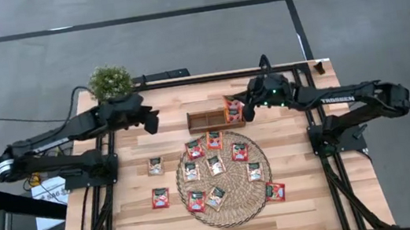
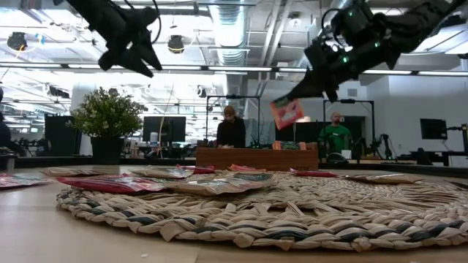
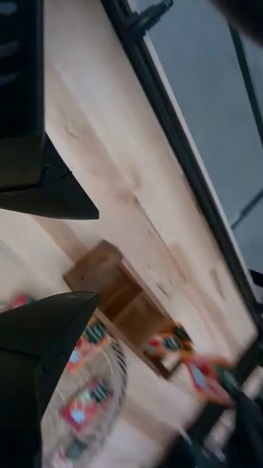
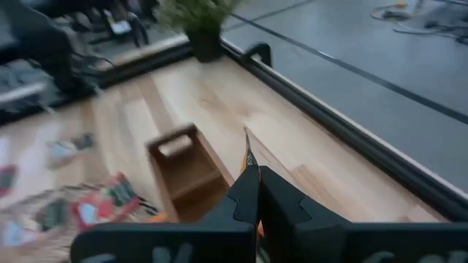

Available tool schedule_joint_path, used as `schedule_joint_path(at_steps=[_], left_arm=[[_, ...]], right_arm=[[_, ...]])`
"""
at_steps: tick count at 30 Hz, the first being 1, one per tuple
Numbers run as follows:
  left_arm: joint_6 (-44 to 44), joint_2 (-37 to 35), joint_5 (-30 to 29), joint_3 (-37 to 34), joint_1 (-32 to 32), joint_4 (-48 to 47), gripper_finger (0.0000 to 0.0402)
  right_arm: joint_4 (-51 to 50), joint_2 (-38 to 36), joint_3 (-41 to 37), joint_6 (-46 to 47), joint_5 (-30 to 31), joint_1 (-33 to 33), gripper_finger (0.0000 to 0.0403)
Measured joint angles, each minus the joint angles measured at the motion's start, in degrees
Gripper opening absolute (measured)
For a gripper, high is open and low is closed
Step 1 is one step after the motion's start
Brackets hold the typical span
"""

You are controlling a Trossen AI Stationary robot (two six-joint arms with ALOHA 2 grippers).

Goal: Pick & Place Tea
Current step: Put the orange tea bag to the right of the wooden organizer

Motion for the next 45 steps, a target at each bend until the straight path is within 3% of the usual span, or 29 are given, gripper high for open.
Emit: schedule_joint_path(at_steps=[7,17,45], left_arm=[[-1.97,-4.54,0.24,0.0,0.02,-0.4,0.0161],[-2.94,-5.4,1.51,0.0,0.02,-0.42,0.0161],[-2.47,-5.38,1.66,0.0,0.0,-0.48,0.0161]], right_arm=[[4.47,3.48,-2.41,0.46,0.78,0.07,0.0],[9.16,11.46,-2.44,0.43,1.19,2.9,0.0],[6.09,10.78,-2.42,-0.52,4.21,3.1,0.0]])
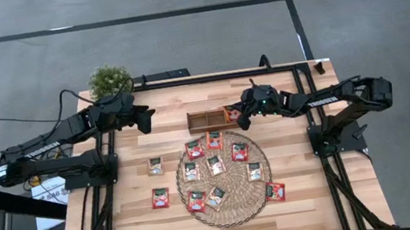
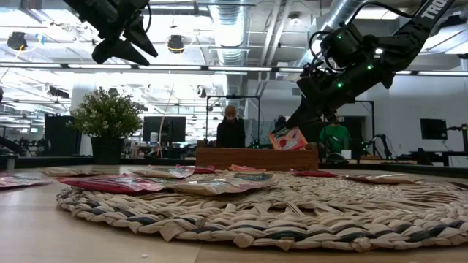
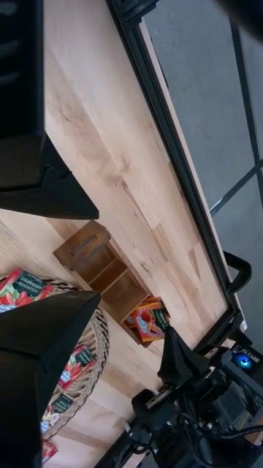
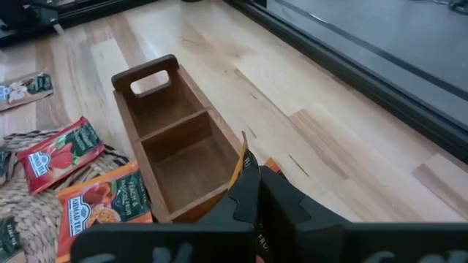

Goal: Pick & Place Tea
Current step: Put the orange tea bag to the right of the wooden organizer

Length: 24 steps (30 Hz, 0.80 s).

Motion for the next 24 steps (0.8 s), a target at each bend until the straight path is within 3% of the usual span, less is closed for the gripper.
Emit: schedule_joint_path(at_steps=[13,24], left_arm=[[0.22,0.0,0.0,0.0,0.0,0.0,0.0161],[0.46,0.01,0.54,0.02,0.0,0.02,0.0161]], right_arm=[[0.01,0.0,0.0,1.53,-0.26,0.0,0.0003],[-0.76,0.0,0.02,1.55,-0.37,-0.03,0.0094]])
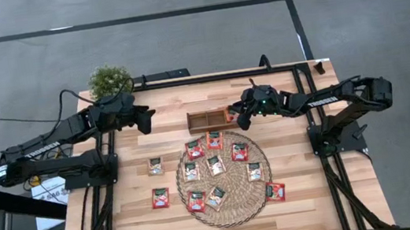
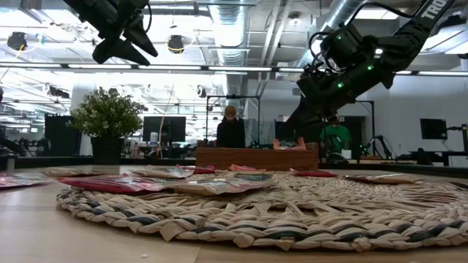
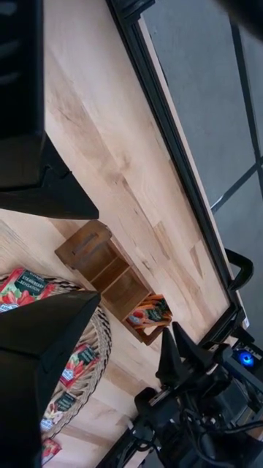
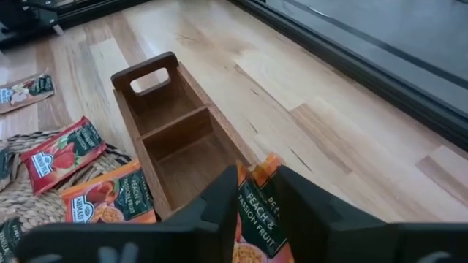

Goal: Pick & Place Tea
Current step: Put the orange tea bag to the right of the wooden organizer

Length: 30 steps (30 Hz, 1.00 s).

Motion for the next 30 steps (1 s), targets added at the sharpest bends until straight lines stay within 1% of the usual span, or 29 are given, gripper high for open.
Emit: schedule_joint_path(at_steps=[3,8,11,15,18,20,23,26,28,30], left_arm=[[0.0,-0.01,0.0,0.0,0.02,0.0,0.0161],[0.17,0.01,0.04,0.0,0.01,0.0,0.0161],[1.1,0.01,0.76,0.0,0.02,-0.04,0.0161],[1.29,0.01,1.66,0.0,-0.17,-1.84,0.0161],[1.29,0.05,1.67,0.0,-1.01,-3.32,0.0161],[1.29,0.05,1.68,0.0,-1.59,-3.45,0.0161],[1.32,0.14,1.51,0.0,-2.32,-3.43,0.0161],[2.51,0.42,1.32,0.02,-2.81,-3.48,0.0161],[3.09,0.79,1.01,0.06,-2.96,-3.38,0.0161],[3.44,1.36,0.99,0.04,-2.96,-3.58,0.0161]], right_arm=[[-0.28,0.0,0.0,0.0,0.0,-0.19,0.0105],[-0.36,-1.32,0.47,-0.02,-0.02,-0.15,0.0108],[-1.93,-3.95,1.94,-0.39,-0.08,0.54,0.0107],[-8.42,-8.6,4.83,-2.84,-0.63,2.88,0.0108],[-12.34,-11.52,7.19,-3.06,-3.69,5.69,0.0108],[-14.34,-12.02,8.69,-3.08,-6.11,8.21,0.0108],[-18.43,-10.86,11.15,-3.09,-6.54,12.48,0.0108],[-22.01,-7.31,14.14,-4.01,-5.79,16.11,0.0108],[-23.74,-4.07,16.51,-4.57,-5.18,17.35,0.0108],[-25.79,-0.79,19.21,-2.85,-4.53,17.61,0.0108]])
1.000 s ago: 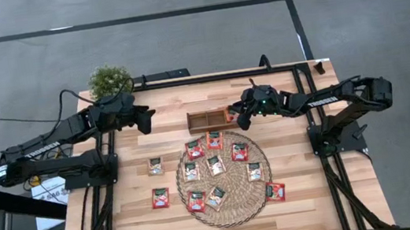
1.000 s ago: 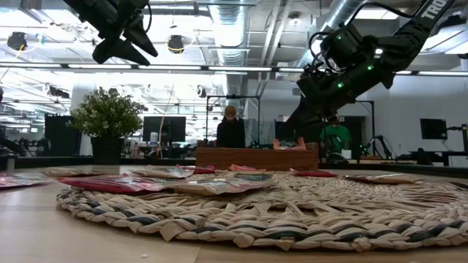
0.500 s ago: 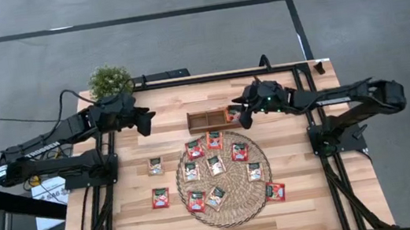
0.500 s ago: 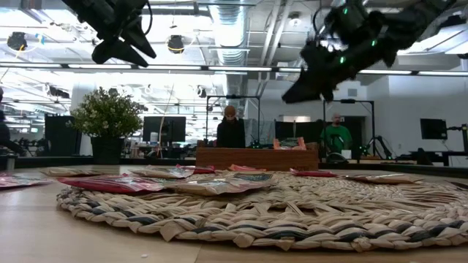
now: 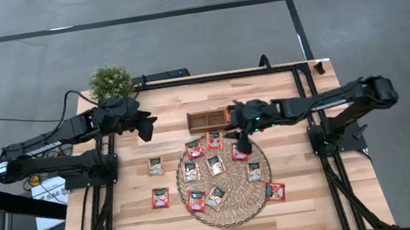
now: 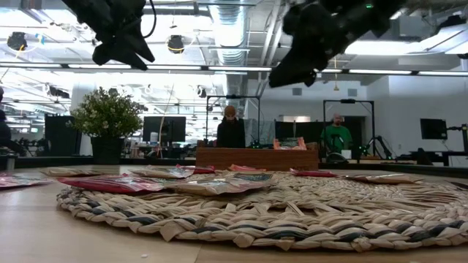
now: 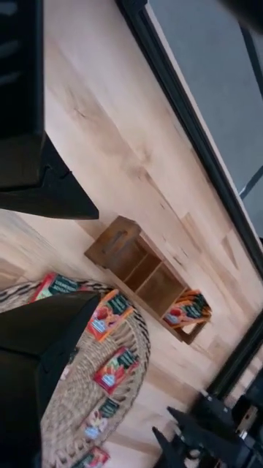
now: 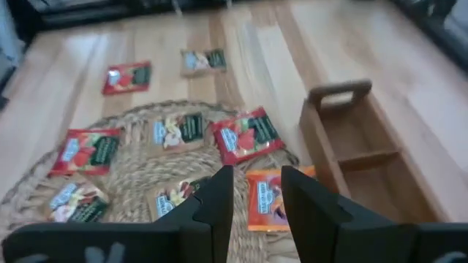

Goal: Pick & Place Tea
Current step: Put the orange tea bag to the right of the wooden organizer

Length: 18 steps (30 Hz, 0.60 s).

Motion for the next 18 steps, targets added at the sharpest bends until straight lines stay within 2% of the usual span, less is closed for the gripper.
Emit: schedule_joint_path(at_steps=[5,10,18], left_arm=[[-0.87,1.45,0.15,0.02,0.01,-0.17,0.0161],[-0.95,2.15,0.65,0.02,0.01,-1.61,0.0161],[-1.11,2.12,0.2,0.0,-0.02,-5.39,0.0161]], right_arm=[[-8.27,8.63,9.27,11.55,-0.22,-0.99,0.0108],[-14.21,15.34,17.7,20.52,-5.26,-0.39,0.0108],[-21.02,21.62,24.94,38.55,-5.85,1.67,0.0104]])
